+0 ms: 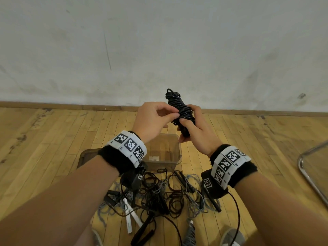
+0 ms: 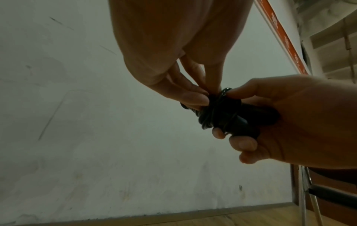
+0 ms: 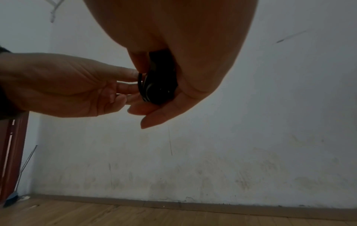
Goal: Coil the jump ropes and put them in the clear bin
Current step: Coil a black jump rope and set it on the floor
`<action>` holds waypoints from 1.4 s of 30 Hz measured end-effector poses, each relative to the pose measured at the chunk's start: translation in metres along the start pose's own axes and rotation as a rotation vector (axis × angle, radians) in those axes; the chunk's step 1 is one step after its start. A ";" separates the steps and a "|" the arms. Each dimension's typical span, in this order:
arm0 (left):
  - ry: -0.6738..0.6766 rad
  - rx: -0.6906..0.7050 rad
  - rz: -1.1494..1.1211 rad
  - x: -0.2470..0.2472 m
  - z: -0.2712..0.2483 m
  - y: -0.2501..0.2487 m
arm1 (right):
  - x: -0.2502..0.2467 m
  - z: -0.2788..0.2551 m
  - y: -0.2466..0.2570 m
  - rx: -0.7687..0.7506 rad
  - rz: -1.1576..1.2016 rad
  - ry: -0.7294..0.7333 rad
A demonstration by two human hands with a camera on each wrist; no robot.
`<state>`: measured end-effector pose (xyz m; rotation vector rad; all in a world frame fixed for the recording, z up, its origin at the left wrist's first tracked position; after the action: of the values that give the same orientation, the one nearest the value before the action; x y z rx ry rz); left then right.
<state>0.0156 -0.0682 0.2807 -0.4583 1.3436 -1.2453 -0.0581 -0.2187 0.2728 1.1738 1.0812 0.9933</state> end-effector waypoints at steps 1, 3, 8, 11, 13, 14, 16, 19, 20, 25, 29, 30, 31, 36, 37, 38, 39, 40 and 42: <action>0.000 0.007 0.018 -0.001 0.001 0.000 | 0.000 -0.001 0.000 -0.005 -0.016 0.000; -0.021 0.049 0.095 -0.002 0.001 -0.001 | 0.000 -0.002 0.000 -0.013 -0.041 0.007; -0.098 0.126 0.297 0.002 -0.004 -0.006 | 0.002 -0.002 0.001 -0.008 -0.057 0.035; -0.167 0.135 0.335 0.006 -0.006 -0.006 | 0.006 -0.001 0.002 0.007 -0.016 0.020; -0.192 0.126 0.343 0.007 -0.007 -0.007 | 0.006 0.000 0.003 0.033 0.016 0.010; -0.191 0.123 0.342 0.008 -0.007 -0.007 | 0.006 0.000 0.004 0.050 0.030 0.010; -0.154 0.124 0.306 0.009 -0.007 -0.007 | 0.005 -0.001 0.004 0.087 0.068 0.016; -0.082 0.110 0.198 0.008 -0.006 -0.005 | 0.004 -0.002 0.005 0.131 0.134 0.025; -0.054 0.109 0.186 0.007 -0.006 -0.006 | 0.003 -0.002 0.005 0.143 0.144 0.027; 0.046 0.099 0.204 0.005 -0.002 -0.002 | -0.002 0.000 0.002 0.186 0.139 0.028; 0.052 0.063 0.209 0.006 -0.002 0.000 | -0.006 0.001 0.002 0.235 0.167 0.036; 0.047 0.052 0.195 0.005 -0.001 0.001 | -0.007 0.000 0.002 0.235 0.175 0.047; 0.048 0.043 0.182 0.004 -0.001 0.002 | -0.007 0.000 0.002 0.228 0.174 0.059; 0.079 0.085 0.255 0.000 0.003 0.002 | -0.007 -0.004 0.002 0.157 0.085 0.104; 0.077 0.112 0.299 0.000 0.002 0.001 | -0.006 -0.004 0.000 0.148 0.062 0.102; 0.070 0.133 0.337 0.001 0.000 0.001 | -0.005 -0.004 -0.001 0.144 0.048 0.098; 0.061 0.149 0.358 0.003 -0.001 0.001 | -0.004 -0.004 -0.002 0.144 0.044 0.091; 0.048 0.160 0.362 0.005 -0.002 0.001 | -0.004 -0.004 -0.003 0.145 0.049 0.080; 0.018 0.161 0.316 0.009 -0.004 0.000 | -0.005 -0.003 -0.003 0.150 0.080 0.047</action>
<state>0.0103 -0.0745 0.2750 -0.1149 1.2633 -1.0842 -0.0623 -0.2234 0.2701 1.3293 1.1698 1.0192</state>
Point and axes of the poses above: each hand's wrist, its own z-axis towards the middle knuckle, its own x-axis out of the palm, y = z × x, the point moved 1 cm from there along z, towards the middle knuckle, and after that the axes turned 12 degrees about z, right-handed, at the moved point
